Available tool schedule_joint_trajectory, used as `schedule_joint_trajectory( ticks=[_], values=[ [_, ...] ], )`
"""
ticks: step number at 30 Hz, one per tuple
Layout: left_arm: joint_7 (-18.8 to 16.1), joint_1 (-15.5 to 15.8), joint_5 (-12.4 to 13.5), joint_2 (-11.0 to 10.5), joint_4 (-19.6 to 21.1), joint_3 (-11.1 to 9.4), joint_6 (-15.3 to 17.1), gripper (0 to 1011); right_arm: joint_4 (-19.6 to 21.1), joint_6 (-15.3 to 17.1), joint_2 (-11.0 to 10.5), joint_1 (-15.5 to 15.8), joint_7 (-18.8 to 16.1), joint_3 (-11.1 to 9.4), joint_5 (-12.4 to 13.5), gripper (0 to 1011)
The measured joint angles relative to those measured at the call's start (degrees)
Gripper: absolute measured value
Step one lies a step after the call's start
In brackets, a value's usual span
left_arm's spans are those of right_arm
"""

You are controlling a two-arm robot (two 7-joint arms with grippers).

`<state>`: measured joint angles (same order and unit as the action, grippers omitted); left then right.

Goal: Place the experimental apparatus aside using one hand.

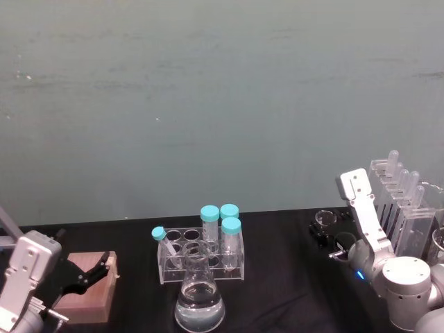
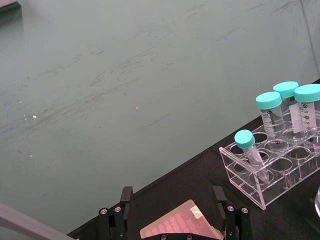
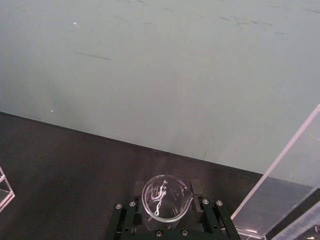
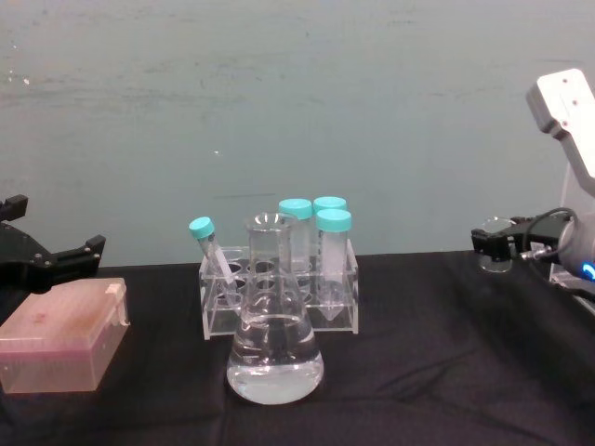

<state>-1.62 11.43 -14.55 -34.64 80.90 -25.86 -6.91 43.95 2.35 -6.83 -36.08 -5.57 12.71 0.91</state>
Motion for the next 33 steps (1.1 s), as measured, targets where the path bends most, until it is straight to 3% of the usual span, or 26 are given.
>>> schedule_joint_trajectory(
  ticks=[25,33],
  values=[
    [0.0,0.0,0.0,0.0,0.0,0.0,0.0,1000,-0.3,1.5,0.1,0.6,1.0,-3.1,-3.4,556],
    [0.0,0.0,0.0,0.0,0.0,0.0,0.0,1000,-1.1,0.0,0.2,0.3,-1.9,-3.4,-3.8,556]
  ],
)
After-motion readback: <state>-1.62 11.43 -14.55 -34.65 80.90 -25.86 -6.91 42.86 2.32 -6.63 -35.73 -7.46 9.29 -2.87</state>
